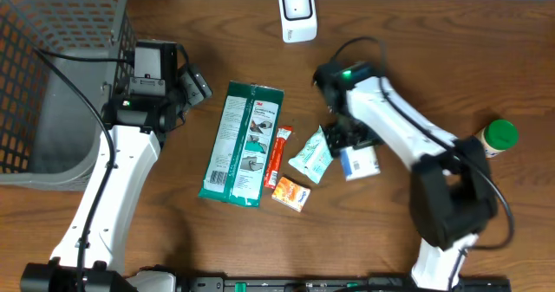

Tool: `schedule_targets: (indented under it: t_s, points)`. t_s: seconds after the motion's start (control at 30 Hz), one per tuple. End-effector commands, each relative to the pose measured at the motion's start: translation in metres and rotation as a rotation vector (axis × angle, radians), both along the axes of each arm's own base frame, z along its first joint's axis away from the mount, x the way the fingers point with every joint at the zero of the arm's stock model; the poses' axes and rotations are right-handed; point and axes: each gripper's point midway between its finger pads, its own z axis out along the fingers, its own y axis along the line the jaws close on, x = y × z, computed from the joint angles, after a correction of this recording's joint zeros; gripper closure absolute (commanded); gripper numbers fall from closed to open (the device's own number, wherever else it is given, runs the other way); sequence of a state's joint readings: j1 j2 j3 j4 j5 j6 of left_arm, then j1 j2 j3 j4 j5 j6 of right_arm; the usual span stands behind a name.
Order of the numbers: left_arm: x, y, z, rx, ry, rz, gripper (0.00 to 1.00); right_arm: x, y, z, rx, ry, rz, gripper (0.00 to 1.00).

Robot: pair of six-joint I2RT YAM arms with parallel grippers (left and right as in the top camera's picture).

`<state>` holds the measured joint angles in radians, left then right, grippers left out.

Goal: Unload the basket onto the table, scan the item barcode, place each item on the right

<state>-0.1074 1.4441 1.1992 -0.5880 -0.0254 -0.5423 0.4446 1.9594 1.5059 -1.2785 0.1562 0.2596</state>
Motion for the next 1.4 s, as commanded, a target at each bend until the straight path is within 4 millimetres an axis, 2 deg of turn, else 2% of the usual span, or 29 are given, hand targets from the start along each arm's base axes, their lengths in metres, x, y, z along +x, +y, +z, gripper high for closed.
schedule_targets:
  t_s: [0.0, 0.2, 0.3, 0.37, 0.5, 0.63, 0.73, 0.9, 1.2, 1.37]
  points:
    - [0.001, 0.001, 0.004, 0.011, -0.009, -0.011, 0.15, 0.024, -0.017, 0.061, 0.073, -0.214, -0.071, 0.40]
    - [0.001, 0.001, 0.004, 0.011, -0.009, -0.011, 0.15, 0.042, -0.052, 0.128, 0.210, -0.457, -0.175, 0.44]
    - [0.001, 0.001, 0.004, 0.011, -0.009, -0.011, 0.15, 0.052, -0.068, 0.145, 0.282, -0.565, -0.219, 0.45]
    - [0.001, 0.001, 0.004, 0.011, -0.009, -0.011, 0.15, 0.060, -0.078, 0.147, 0.309, -0.638, -0.236, 0.52]
    - [0.001, 0.001, 0.004, 0.011, -0.009, -0.011, 0.15, 0.076, -0.083, 0.138, 0.351, -0.782, -0.239, 0.57]
    - [0.001, 0.001, 0.004, 0.011, -0.009, -0.011, 0.15, 0.088, -0.070, 0.118, 0.383, -0.886, -0.175, 0.55]
    - [0.001, 0.001, 0.004, 0.011, -0.009, -0.011, 0.15, 0.095, -0.063, 0.099, 0.379, -0.953, -0.154, 0.59]
    - [0.001, 0.001, 0.004, 0.011, -0.009, -0.011, 0.15, 0.097, -0.074, 0.077, 0.303, -1.059, -0.175, 0.66]
    - [0.001, 0.001, 0.004, 0.011, -0.009, -0.011, 0.15, 0.084, -0.077, 0.024, 0.279, -1.012, -0.154, 0.62]
    - [0.001, 0.001, 0.004, 0.011, -0.009, -0.011, 0.15, 0.089, -0.076, 0.009, 0.275, -0.997, -0.152, 0.62]
